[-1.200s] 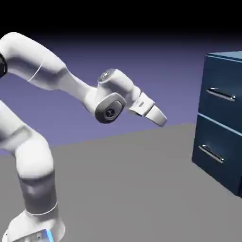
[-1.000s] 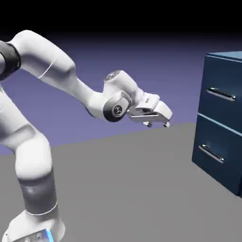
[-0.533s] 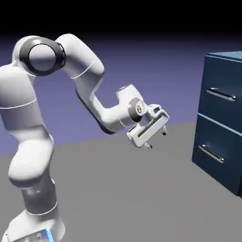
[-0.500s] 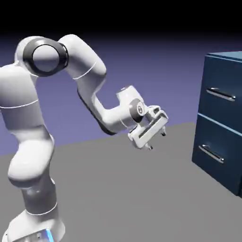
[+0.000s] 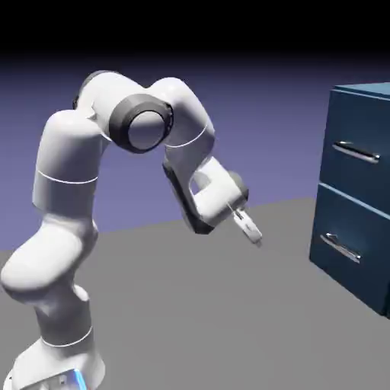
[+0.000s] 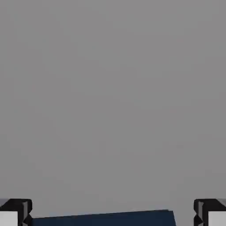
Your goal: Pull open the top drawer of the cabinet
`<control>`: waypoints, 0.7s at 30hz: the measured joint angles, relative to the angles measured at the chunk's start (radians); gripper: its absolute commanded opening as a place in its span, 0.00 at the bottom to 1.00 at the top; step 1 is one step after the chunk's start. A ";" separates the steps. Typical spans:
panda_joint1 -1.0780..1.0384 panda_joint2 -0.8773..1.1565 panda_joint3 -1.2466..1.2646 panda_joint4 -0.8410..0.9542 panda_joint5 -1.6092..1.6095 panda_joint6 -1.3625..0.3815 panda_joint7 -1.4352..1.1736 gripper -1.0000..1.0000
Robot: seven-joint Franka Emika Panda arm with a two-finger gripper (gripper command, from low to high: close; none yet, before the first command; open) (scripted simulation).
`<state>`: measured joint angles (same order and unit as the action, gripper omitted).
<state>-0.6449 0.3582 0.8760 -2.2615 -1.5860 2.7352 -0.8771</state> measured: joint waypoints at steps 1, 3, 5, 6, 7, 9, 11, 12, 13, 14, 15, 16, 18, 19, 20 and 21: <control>-0.018 0.025 0.024 0.015 -0.043 -0.008 -0.043 0.50; -0.053 0.075 0.071 0.044 -0.128 -0.024 -0.130 0.50; -0.088 0.125 0.118 0.074 -0.213 -0.041 -0.217 0.50; -0.106 0.150 0.141 0.088 -0.256 -0.049 -0.261 0.50; -0.124 0.175 0.165 0.103 -0.298 -0.057 -0.304 0.50; -0.159 0.225 0.212 0.133 -0.384 -0.073 -0.391 0.50; -0.194 0.274 0.259 0.162 -0.469 -0.089 -0.478 0.50; -0.212 0.299 0.283 0.177 -0.512 -0.097 -0.522 0.50; -0.230 0.324 0.306 0.192 -0.554 -0.105 -0.565 0.50; -0.247 0.349 0.330 0.206 -0.597 -0.114 -0.609 0.50; -0.265 0.374 0.353 0.221 -0.639 -0.122 -0.652 0.50; -0.282 0.399 0.377 0.236 -0.682 -0.130 -0.696 0.50; -0.318 0.449 0.424 0.265 -0.767 -0.146 -0.783 0.50; -0.335 0.474 0.447 0.280 -0.810 -0.154 -0.826 0.50; -0.353 0.499 0.471 0.295 -0.853 -0.162 -0.870 0.50; -0.371 0.524 0.494 0.310 -0.895 -0.170 -0.913 0.50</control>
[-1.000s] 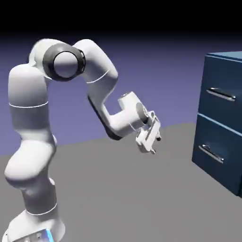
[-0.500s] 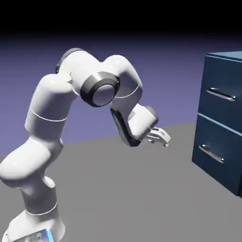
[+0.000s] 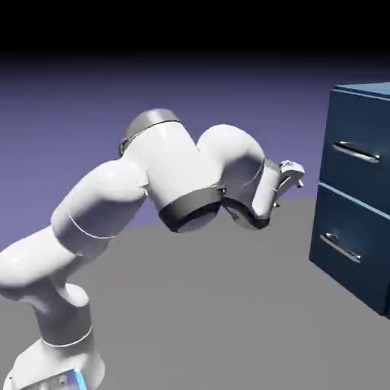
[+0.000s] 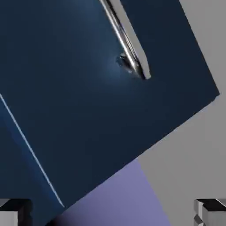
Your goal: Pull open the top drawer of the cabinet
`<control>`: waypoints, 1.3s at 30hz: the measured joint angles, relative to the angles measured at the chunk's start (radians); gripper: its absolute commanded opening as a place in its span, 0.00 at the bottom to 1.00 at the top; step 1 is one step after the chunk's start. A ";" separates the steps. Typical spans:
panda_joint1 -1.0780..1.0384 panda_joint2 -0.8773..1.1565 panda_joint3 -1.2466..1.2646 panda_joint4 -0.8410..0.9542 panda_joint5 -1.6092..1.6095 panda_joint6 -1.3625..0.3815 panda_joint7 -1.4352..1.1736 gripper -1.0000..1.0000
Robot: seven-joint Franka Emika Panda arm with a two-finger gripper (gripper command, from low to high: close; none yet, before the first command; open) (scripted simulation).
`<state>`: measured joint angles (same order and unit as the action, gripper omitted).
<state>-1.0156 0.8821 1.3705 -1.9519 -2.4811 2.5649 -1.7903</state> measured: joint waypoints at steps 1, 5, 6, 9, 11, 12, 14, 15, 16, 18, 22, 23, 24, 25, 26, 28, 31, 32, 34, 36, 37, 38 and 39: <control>-0.018 0.025 0.024 0.015 -0.043 -0.008 -0.043 0.50; -0.088 0.125 0.118 0.074 -0.213 -0.041 -0.217 0.50; -0.106 0.150 0.141 0.088 -0.256 -0.049 -0.261 0.50; -0.148 0.209 0.197 0.123 -0.357 -0.068 -0.364 0.50; -0.122 0.216 0.186 0.160 -0.356 -0.056 -0.373 0.50; -0.096 0.224 0.175 0.196 -0.355 -0.044 -0.382 0.50; -0.045 0.239 0.153 0.268 -0.354 -0.020 -0.399 0.50; -0.019 0.246 0.142 0.305 -0.353 -0.008 -0.408 0.50; 0.007 0.254 0.131 0.341 -0.352 0.003 -0.417 0.50; 0.014 0.256 0.127 0.352 -0.352 0.007 -0.420 0.00; -0.061 0.236 0.160 0.243 -0.357 -0.031 -0.395 0.00; -0.087 0.230 0.171 0.207 -0.358 -0.043 -0.387 0.00; -0.113 0.224 0.184 0.171 -0.358 -0.055 -0.380 0.00; -0.139 0.218 0.196 0.134 -0.359 -0.066 -0.373 0.00; -0.166 0.213 0.210 0.098 -0.359 -0.078 -0.366 0.00; -0.222 0.203 0.238 0.026 -0.357 -0.100 -0.353 0.00; -0.308 0.193 0.286 -0.083 -0.353 -0.132 -0.338 0.00; -0.338 0.190 0.303 -0.119 -0.351 -0.142 -0.333 0.00; -0.398 0.188 0.338 -0.192 -0.346 -0.162 -0.326 0.00; -0.461 0.189 0.376 -0.264 -0.339 -0.180 -0.320 0.00; -0.492 0.191 0.396 -0.300 -0.335 -0.188 -0.318 0.00; -0.525 0.194 0.416 -0.337 -0.331 -0.196 -0.317 0.00; -0.557 0.197 0.437 -0.373 -0.326 -0.204 -0.317 0.00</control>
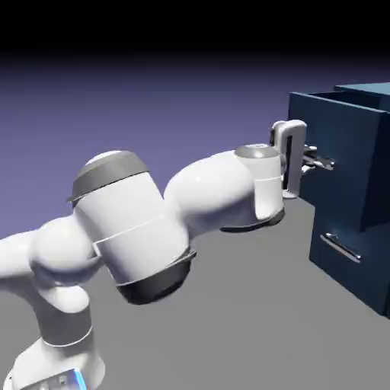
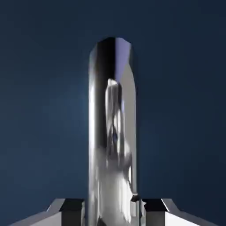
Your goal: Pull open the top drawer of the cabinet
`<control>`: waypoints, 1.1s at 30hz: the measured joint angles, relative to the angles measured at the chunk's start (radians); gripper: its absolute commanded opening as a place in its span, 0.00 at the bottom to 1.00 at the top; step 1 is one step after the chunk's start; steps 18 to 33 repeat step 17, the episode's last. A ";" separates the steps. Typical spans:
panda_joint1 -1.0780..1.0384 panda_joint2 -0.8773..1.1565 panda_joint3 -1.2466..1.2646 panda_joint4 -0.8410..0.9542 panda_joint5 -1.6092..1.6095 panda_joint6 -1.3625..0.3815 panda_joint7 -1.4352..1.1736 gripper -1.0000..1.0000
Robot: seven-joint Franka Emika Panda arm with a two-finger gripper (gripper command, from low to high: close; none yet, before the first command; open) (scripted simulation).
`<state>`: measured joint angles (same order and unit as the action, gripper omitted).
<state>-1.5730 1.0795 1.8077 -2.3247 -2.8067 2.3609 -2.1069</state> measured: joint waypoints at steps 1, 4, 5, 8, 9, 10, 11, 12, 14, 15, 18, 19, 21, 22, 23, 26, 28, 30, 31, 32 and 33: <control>-0.033 0.005 0.021 -0.036 0.006 -0.007 0.000 0.00; -0.134 0.027 0.087 -0.145 0.026 -0.025 -0.004 0.00; -0.169 0.037 0.109 -0.181 0.034 -0.030 -0.007 0.00; -0.275 0.074 0.179 -0.290 0.064 -0.040 -0.020 0.00; -0.312 0.089 0.202 -0.326 0.076 -0.041 -0.026 0.00; -0.348 0.106 0.225 -0.361 0.089 -0.041 -0.033 0.00; -0.374 0.119 0.242 -0.386 0.098 -0.040 -0.038 1.00; -0.374 0.119 0.242 -0.387 0.101 -0.040 -0.040 1.00; -0.410 0.138 0.264 -0.419 0.117 -0.035 -0.048 1.00; -0.446 0.157 0.287 -0.451 0.133 -0.030 -0.056 1.00; -0.519 0.195 0.332 -0.516 0.165 -0.021 -0.072 1.00; -0.519 0.195 0.332 -0.516 0.165 -0.021 -0.072 1.00; -0.519 0.195 0.332 -0.516 0.165 -0.021 -0.072 1.00; -0.519 0.195 0.332 -0.516 0.165 -0.021 -0.072 1.00; -0.519 0.195 0.332 -0.516 0.165 -0.021 -0.072 1.00; -0.519 0.195 0.332 -0.516 0.165 -0.021 -0.072 1.00; -0.519 0.195 0.332 -0.516 0.165 -0.021 -0.072 1.00; -0.519 0.195 0.332 -0.516 0.165 -0.021 -0.072 1.00; -0.519 0.195 0.332 -0.516 0.165 -0.021 -0.072 1.00; -0.519 0.195 0.332 -0.516 0.165 -0.021 -0.072 1.00; -0.519 0.195 0.332 -0.516 0.165 -0.021 -0.072 1.00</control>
